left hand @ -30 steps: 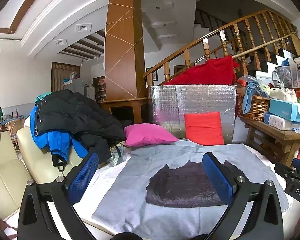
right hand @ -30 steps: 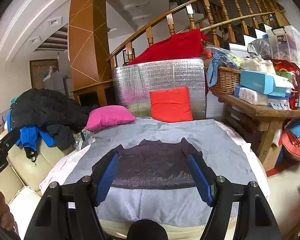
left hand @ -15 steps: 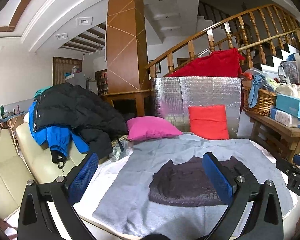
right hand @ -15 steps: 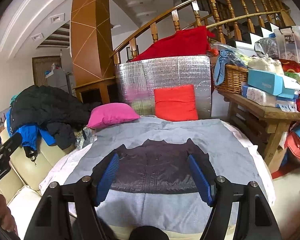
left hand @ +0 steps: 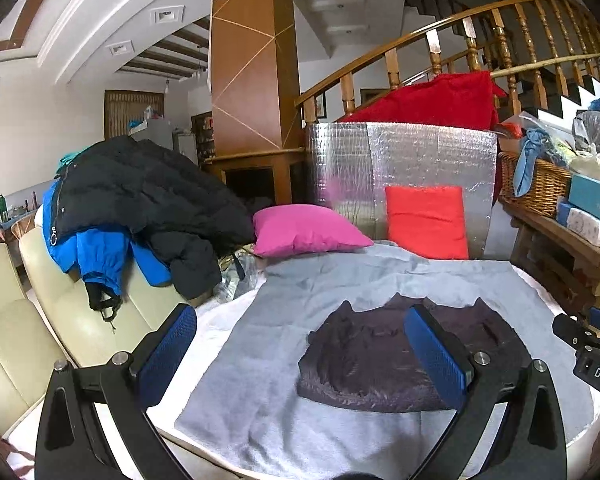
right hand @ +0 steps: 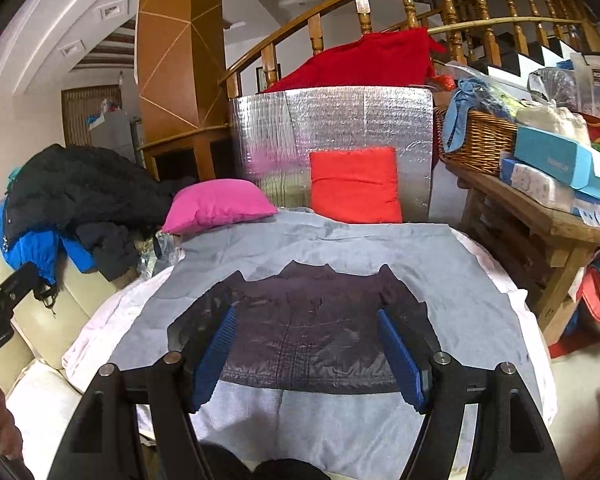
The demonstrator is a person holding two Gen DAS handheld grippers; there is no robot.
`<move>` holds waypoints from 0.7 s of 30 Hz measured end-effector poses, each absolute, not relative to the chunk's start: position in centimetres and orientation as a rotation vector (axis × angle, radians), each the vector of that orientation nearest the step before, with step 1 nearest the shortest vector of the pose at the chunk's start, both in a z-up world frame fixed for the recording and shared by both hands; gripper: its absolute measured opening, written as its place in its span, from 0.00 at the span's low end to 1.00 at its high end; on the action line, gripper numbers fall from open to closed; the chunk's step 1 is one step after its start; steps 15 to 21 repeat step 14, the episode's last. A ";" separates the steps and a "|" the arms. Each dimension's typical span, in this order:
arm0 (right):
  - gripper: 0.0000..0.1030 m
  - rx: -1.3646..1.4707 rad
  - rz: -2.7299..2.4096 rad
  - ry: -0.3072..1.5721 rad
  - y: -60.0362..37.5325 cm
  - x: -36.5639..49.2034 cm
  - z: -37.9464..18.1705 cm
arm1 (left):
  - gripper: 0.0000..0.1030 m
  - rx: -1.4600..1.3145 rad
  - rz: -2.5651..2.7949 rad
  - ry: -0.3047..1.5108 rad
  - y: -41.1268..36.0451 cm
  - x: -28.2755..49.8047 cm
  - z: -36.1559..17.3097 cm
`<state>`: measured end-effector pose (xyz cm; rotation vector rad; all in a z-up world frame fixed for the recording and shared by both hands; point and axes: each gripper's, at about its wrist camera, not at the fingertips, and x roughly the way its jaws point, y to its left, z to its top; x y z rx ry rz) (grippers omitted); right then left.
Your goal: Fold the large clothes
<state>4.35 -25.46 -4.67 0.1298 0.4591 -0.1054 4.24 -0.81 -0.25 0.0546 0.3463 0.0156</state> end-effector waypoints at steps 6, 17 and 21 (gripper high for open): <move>0.73 0.151 -0.124 0.486 -25.7 6.9 -5.4 | 1.00 0.063 0.002 0.382 -0.8 6.8 -0.9; 0.73 0.157 -0.146 0.503 -26.1 10.2 -6.4 | 1.00 0.048 -0.007 0.388 0.2 10.7 -2.7; 0.73 0.157 -0.146 0.503 -26.1 10.2 -6.4 | 1.00 0.048 -0.007 0.388 0.2 10.7 -2.7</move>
